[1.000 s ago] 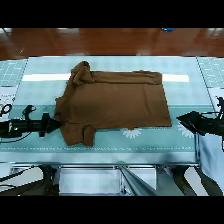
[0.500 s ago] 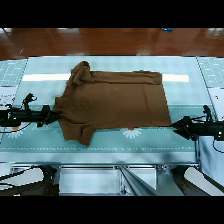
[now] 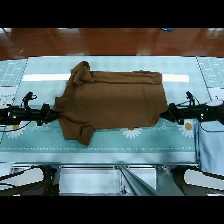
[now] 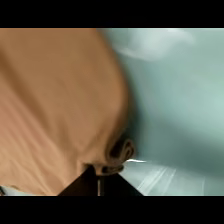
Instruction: Fold the shirts.
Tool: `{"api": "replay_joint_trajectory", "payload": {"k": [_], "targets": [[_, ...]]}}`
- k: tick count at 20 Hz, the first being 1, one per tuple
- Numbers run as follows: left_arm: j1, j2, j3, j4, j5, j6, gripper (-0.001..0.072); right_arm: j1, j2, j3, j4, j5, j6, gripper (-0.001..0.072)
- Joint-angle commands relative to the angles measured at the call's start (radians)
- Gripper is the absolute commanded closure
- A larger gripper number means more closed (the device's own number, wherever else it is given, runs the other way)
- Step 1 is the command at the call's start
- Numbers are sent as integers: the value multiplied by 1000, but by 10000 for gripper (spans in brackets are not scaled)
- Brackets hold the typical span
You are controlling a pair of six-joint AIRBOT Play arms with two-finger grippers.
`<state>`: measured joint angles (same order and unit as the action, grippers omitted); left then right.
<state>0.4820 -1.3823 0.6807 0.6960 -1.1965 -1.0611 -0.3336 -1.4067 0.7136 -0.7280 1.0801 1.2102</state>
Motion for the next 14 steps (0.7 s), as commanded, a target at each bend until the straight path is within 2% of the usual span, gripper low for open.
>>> {"api": "replay_joint_trajectory", "payload": {"k": [1,4,7,12,14], "targets": [[-1,8,59,-29,-51,2,683,81,1,152,-3,61,21,693],[0,77,209,-162,-115,1,683,81,101,389,-68,133,93,694],[0,198,424,-279,-105,-29,683,81,174,712,-190,193,197,694],[25,354,849,-259,-71,-152,683,81,266,1257,-313,285,263,694],[48,415,1002,-209,-74,-188,683,81,327,1374,-327,304,261,694]]}}
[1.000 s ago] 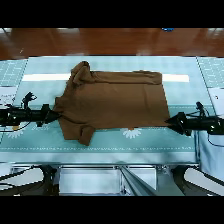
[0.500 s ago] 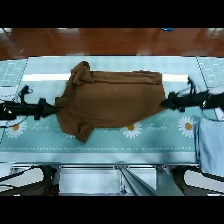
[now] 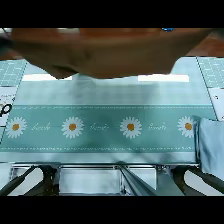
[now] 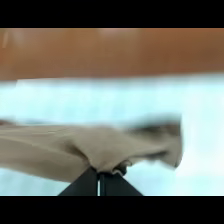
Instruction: Fold the shirts.
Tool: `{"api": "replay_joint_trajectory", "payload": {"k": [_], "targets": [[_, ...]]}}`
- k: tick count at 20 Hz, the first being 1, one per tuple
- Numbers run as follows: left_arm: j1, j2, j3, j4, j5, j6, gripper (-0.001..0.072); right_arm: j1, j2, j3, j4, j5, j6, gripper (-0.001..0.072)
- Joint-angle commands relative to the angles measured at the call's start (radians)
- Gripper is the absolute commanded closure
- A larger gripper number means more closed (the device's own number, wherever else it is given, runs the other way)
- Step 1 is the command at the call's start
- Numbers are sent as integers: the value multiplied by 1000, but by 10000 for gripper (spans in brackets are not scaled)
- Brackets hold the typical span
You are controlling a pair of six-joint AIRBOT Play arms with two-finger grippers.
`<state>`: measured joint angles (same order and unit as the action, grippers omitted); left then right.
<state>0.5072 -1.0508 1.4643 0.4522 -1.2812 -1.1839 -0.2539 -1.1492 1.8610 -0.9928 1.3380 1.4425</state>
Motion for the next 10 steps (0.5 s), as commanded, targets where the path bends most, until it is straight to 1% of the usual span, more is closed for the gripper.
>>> {"api": "replay_joint_trajectory", "payload": {"k": [1,4,5,6,7,8,10], "targets": [[35,116,272,63,3,-76,683,1,119,233,-70,42,23,694],[43,252,358,187,-17,-112,683,1,266,233,-141,58,27,694],[26,304,360,237,-27,-148,683,2,302,233,-145,86,28,694],[-10,361,360,299,-44,-153,683,2,339,233,-145,131,37,694],[-71,420,359,389,-55,-158,683,2,372,233,-145,168,41,694],[-149,475,359,518,-55,-180,683,3,407,233,-148,187,47,694],[-316,560,359,823,-68,-272,683,14,468,233,-177,198,60,694]]}}
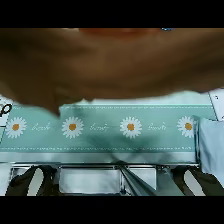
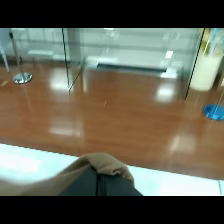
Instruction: Fold the shirts.
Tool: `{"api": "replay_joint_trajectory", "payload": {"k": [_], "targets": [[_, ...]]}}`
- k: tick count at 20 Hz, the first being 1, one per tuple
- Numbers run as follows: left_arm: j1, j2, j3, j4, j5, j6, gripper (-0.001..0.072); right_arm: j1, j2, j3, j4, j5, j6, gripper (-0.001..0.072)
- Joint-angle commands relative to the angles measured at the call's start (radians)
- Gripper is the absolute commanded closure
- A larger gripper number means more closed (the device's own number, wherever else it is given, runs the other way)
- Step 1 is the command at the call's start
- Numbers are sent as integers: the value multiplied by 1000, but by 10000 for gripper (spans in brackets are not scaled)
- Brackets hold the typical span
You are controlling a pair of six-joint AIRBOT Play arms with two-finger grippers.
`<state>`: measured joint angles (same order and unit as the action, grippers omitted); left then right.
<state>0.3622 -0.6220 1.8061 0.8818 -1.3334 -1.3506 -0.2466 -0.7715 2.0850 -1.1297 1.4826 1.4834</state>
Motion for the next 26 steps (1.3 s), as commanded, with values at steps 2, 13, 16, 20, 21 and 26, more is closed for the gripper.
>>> {"api": "replay_joint_trajectory", "payload": {"k": [2,13,16,20,21,26], "targets": [[-324,187,18,596,-54,-181,683,5,136,9,-87,90,41,694],[-587,-23,-346,828,16,-367,683,6,126,-447,-100,39,61,694],[-586,-220,-451,820,224,-446,683,6,10,-699,-81,-128,11,694],[-546,-559,-444,814,499,-478,683,5,-338,-790,15,-375,-103,694],[-518,-647,-421,797,533,-498,682,6,-431,-782,50,-439,-121,694],[-338,-1036,-219,459,517,-472,682,6,-891,-523,134,-505,-161,694]]}}
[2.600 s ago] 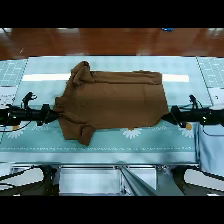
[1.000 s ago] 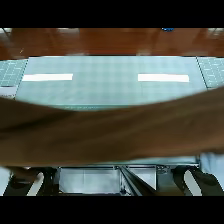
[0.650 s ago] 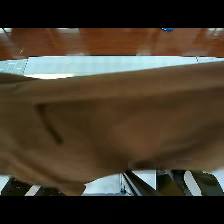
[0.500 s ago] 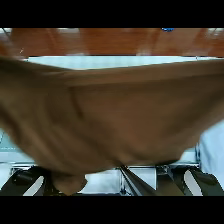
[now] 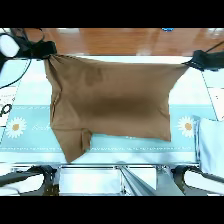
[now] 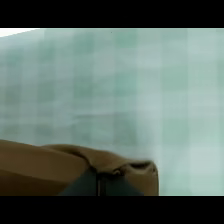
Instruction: Fold the shirts.
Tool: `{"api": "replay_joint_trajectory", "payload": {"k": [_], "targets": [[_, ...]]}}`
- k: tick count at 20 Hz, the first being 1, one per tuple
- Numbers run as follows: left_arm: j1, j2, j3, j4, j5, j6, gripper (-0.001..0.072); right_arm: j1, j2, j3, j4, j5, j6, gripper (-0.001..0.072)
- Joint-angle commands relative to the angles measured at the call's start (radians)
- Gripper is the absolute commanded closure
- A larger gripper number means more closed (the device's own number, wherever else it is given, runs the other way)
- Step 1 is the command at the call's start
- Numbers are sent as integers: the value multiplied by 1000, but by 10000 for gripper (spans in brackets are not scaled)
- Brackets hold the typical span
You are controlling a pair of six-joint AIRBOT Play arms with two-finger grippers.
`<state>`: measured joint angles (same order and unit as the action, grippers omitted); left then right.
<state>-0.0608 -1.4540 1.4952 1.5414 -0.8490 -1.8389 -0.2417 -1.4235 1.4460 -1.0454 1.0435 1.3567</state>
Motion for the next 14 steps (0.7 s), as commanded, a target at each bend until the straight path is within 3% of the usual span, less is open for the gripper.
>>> {"api": "replay_joint_trajectory", "payload": {"k": [1,4,7,11,14], "targets": [[115,-258,128,-291,20,54,682,1,-300,171,51,-60,-32,694],[165,-362,189,-477,-43,158,683,2,-417,283,58,-55,-26,694],[173,-390,199,-502,-135,230,682,2,-442,317,61,-31,-26,693],[181,-379,203,-502,-364,428,682,-27,-427,316,112,200,-24,693],[210,-380,175,-491,-487,440,683,-31,-426,290,-34,377,-14,693]]}}
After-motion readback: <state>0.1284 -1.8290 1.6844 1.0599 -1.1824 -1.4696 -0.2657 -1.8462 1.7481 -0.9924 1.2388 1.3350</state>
